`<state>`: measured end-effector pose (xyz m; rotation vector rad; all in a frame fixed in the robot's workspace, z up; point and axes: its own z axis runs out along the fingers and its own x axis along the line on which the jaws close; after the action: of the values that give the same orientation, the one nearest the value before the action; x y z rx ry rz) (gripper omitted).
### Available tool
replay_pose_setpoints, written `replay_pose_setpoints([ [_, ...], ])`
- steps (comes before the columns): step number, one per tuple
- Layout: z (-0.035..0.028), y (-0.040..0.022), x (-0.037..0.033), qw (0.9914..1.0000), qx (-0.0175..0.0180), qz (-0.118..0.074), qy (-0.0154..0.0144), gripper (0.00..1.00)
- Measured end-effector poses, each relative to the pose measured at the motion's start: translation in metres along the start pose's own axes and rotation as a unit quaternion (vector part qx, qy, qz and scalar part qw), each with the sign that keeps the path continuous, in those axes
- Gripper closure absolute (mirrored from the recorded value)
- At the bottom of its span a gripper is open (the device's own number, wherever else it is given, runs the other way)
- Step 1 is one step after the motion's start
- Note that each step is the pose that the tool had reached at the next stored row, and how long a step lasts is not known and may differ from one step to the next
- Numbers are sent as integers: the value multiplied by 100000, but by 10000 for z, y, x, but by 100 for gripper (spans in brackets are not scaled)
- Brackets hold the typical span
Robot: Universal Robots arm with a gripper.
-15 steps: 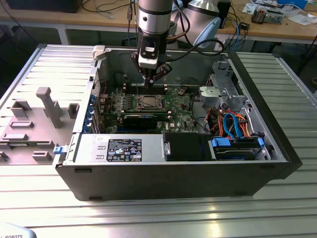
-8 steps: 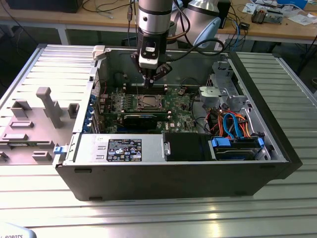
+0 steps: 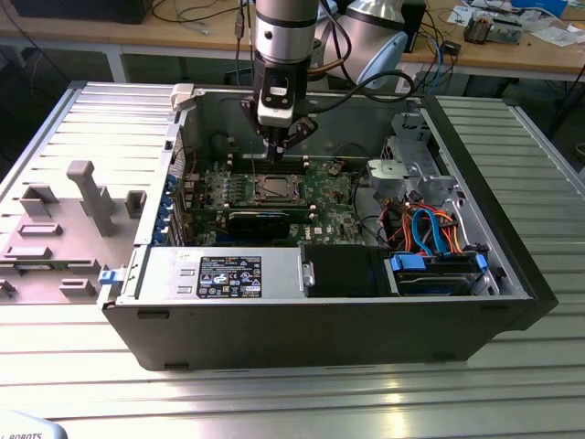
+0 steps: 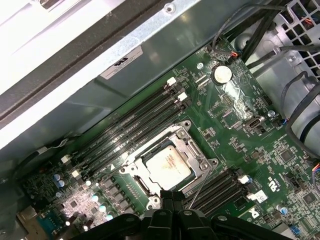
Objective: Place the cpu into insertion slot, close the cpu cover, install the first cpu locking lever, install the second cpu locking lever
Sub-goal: 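Install the first cpu locking lever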
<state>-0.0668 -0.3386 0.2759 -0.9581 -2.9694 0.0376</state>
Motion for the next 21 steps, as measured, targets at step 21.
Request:
replay_pose_setpoints([
  [21, 0, 0, 0, 99985, 23, -1722, -53, 89],
])
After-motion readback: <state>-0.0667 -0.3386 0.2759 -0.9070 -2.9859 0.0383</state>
